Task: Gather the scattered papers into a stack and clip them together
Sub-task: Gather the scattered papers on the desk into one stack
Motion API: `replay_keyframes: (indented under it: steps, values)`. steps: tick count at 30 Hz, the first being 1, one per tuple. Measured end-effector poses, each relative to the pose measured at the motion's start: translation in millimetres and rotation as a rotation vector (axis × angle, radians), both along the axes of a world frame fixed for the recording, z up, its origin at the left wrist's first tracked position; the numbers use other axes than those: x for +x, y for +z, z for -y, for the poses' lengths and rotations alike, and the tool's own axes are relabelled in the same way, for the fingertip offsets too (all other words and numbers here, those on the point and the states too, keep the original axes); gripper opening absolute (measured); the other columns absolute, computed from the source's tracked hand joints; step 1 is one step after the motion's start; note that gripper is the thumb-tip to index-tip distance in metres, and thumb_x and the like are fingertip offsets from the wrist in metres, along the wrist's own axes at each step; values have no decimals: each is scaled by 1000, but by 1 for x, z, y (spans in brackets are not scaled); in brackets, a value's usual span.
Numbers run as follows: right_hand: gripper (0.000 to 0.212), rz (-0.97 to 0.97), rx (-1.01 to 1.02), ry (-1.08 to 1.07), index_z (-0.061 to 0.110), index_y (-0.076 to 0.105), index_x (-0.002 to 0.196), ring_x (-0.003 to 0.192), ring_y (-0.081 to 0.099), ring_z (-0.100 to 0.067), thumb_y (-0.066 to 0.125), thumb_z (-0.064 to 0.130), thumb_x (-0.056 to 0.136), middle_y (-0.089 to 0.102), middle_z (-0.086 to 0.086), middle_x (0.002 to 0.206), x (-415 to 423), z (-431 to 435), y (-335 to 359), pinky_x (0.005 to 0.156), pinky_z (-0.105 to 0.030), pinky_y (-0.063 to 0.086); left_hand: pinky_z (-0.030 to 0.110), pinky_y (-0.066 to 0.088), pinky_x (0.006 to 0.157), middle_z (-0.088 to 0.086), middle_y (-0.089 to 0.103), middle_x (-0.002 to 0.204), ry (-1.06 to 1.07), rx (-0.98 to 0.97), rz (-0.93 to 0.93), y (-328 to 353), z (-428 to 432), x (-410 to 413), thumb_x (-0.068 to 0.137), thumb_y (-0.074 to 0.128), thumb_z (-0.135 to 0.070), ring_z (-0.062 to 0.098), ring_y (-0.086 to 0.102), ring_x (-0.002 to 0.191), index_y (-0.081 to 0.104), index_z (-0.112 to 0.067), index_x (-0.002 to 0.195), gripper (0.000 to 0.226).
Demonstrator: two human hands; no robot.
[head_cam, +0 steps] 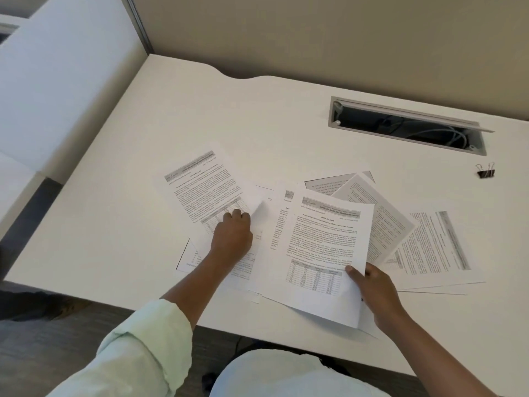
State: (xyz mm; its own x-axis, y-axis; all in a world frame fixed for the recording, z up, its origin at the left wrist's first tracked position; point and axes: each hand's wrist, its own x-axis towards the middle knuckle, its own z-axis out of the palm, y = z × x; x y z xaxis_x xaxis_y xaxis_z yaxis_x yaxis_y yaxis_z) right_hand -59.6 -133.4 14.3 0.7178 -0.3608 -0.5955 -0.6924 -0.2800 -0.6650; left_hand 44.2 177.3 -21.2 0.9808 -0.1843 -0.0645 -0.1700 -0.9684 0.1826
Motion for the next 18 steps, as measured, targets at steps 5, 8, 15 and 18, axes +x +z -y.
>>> replay_keyframes:
  steps: [5, 8, 15, 18]
  values:
    - [8, 3, 65, 1, 35, 68, 104, 101, 69, -21, 63, 31, 99, 75, 5, 109, 3, -7, 5, 93, -51, 58, 29, 35, 44, 18, 64, 81, 62, -146, 51, 14, 18, -5, 71, 69, 4, 32, 59, 60, 62, 2, 85, 16]
    - [15, -17, 141, -59, 34, 66, 115, 107, 67, -21, 59, 35, 102, 73, 4, 120, 6, -13, 9, 95, -50, 56, 33, 41, 51, 17, 64, 85, -97, -257, 12, 32, 48, -24, 77, 67, -2, 32, 63, 66, 62, -1, 90, 14]
    - [38, -28, 290, -175, 37, 64, 125, 107, 72, -22, 65, 58, 93, 77, 6, 116, 15, -17, 11, 95, -48, 58, 27, 34, 47, 12, 62, 75, -631, -311, -45, 17, 85, -83, 74, 69, -6, 29, 55, 53, 57, -8, 81, 13]
    - [27, 4, 148, -80, 30, 61, 126, 107, 65, -21, 66, 26, 99, 71, 0, 123, 16, -13, 7, 88, -42, 55, 38, 57, 71, 16, 73, 114, -528, -414, -127, 13, 70, -81, 90, 63, -27, 34, 71, 89, 67, -7, 106, 26]
